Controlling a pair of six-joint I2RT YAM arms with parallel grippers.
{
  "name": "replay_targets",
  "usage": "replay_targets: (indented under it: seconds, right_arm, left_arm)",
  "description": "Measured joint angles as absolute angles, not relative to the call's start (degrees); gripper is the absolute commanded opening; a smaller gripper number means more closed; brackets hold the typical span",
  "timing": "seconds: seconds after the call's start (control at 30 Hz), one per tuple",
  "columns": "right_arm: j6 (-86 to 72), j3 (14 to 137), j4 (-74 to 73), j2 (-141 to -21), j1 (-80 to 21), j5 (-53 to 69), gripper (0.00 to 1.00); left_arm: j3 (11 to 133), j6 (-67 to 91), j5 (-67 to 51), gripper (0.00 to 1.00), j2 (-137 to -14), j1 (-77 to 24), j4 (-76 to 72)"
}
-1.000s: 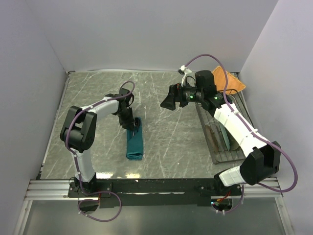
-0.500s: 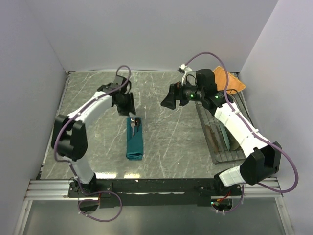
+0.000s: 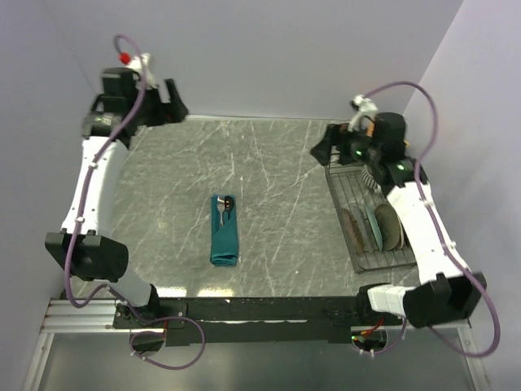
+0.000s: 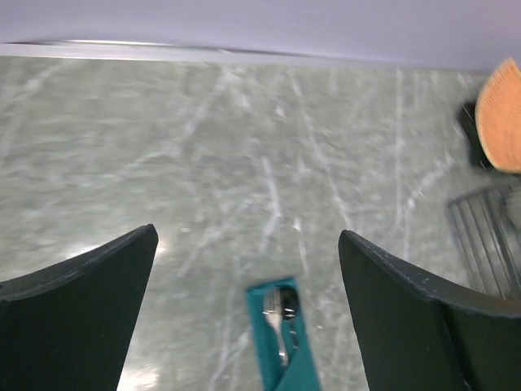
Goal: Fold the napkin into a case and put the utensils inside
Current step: Reset both arms
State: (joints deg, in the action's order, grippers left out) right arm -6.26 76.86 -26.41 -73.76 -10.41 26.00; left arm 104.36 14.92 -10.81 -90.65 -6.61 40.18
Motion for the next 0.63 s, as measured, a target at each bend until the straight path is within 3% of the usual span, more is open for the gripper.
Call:
replay_targets:
  seconds: [0.2,0.47,0.63]
  right_arm:
    - [-6.11,64.82,-28.05,-62.19,-2.37,20.69,1.0]
    - [-5.48,46.41,-30.72,-52.86,-1.98,16.4,1.0]
    - [-4.97,43.88,-31.48,-50.02,-1.98,15.64,1.0]
  left_arm:
    - [103.57,10.02,-15.46,0.99,-92.12,5.32,45.28]
    - [70.63,2.76,-13.93,1.0,-87.57,6.15,45.89]
    - [64.2,0.05,-12.67,1.0,-80.49,6.04,45.58]
